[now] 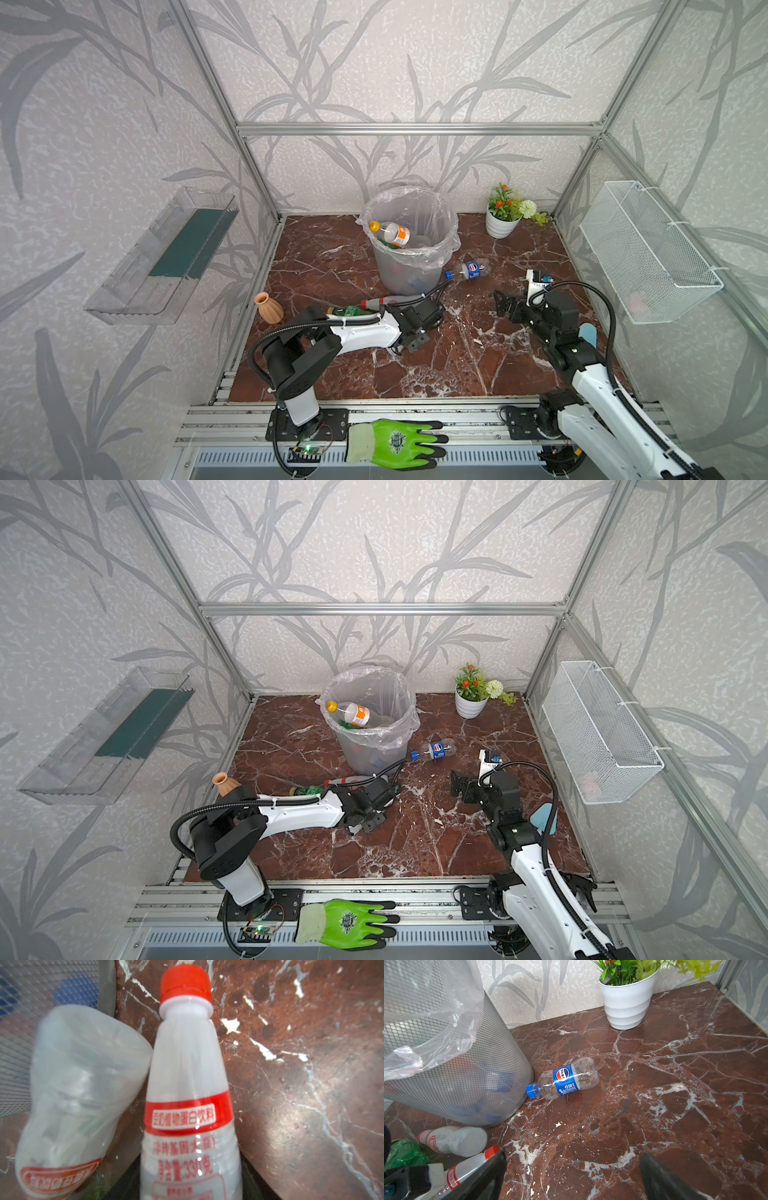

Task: Throw the plastic bottles in the bin
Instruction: 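Grasp a white red-capped bottle with the left gripper and drop it into the bin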

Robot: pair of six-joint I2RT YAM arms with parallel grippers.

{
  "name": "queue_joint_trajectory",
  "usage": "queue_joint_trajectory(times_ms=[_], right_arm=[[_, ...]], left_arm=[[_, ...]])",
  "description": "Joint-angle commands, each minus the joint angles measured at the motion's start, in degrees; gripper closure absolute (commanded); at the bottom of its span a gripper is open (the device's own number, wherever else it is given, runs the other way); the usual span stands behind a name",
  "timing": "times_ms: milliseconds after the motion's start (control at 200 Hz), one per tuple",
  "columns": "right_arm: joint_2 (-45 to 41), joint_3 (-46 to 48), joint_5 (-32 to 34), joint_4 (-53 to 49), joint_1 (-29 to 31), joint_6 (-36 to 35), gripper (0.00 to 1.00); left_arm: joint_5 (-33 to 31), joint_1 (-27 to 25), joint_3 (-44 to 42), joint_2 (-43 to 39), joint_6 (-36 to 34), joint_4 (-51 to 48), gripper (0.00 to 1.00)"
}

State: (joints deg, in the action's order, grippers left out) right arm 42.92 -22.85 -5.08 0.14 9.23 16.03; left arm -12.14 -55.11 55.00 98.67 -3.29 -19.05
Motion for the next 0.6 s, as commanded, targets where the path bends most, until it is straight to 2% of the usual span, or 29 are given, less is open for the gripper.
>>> queue_joint_trajectory(times_ms=[0, 165, 355, 485, 595], right_arm=[[-0.89, 0.7, -1.08, 1.18, -0.53, 0.47, 0.01], [-1.43, 0.97, -1.2, 1.18, -0.78, 0.67, 0.01], [-2.47, 1.06, -1.16, 0.86, -1.01, 0.84, 0.01], [-2.88, 1.14, -1.34, 0.74, -1.28, 1.0, 0.01], [-3.08, 1.14, -1.54, 1.0, -1.48, 1.36, 0.01]], left_arm=[[3.73, -0.52, -0.87, -2.83, 0.61, 0.05, 0.48], [8.19, -0.6, -3.89, -10.43, 2.85, 2.63, 0.61], [12.22, -0.55, -7.63, -24.64, 4.82, 6.98, 0.63], [10.72, -0.52, -9.43, -36.98, 4.67, 10.02, 0.61], [3.83, -0.43, -10.31, -48.09, 3.41, 14.57, 0.61]])
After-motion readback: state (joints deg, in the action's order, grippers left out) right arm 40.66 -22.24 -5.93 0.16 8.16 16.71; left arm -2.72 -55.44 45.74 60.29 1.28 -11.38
